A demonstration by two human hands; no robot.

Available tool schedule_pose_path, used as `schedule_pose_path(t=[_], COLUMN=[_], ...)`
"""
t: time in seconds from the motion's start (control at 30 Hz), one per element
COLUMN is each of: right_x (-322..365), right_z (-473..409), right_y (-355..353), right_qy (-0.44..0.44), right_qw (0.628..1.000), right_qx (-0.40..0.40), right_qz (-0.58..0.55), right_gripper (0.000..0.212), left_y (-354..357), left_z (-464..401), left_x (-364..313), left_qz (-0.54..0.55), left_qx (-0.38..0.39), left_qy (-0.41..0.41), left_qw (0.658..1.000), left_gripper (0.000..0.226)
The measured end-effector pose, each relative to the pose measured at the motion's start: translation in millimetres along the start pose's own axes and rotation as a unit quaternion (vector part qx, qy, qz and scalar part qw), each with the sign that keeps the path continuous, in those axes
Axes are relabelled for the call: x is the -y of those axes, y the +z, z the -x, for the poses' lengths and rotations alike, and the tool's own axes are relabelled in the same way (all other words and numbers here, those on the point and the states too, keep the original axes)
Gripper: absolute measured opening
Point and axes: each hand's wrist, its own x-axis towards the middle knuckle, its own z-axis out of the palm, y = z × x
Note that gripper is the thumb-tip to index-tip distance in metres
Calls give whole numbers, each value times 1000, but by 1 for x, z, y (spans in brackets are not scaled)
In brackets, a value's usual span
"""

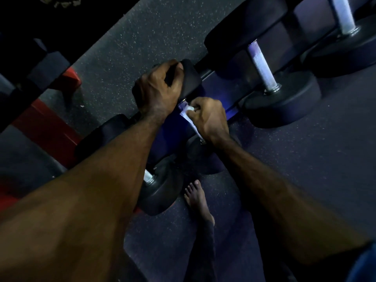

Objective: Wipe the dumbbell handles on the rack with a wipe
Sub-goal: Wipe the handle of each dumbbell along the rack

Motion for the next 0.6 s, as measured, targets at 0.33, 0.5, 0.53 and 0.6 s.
schedule_pose_path(t=[0.33,0.5,0.53,0.6], right_x=[-18,-21,-31,-44], right_z=[-14,-47,-47,-43], right_y=[-7,-16,-19,-26], right_qy=[39,1,-5,12], right_qw=[985,973,965,942], right_qx=[168,229,261,330], right_qz=[26,6,24,66], right_gripper=[13,22,21,16], left_y=[-1,-2,-2,-3], left_z=[3,1,1,1], left_x=[0,-2,-3,-4], left_qz=[10,16,18,18], left_qx=[-1,-3,-5,-8], left_qy=[-5,3,3,-1], left_qw=[1000,1000,1000,1000], left_gripper=[40,41,40,37])
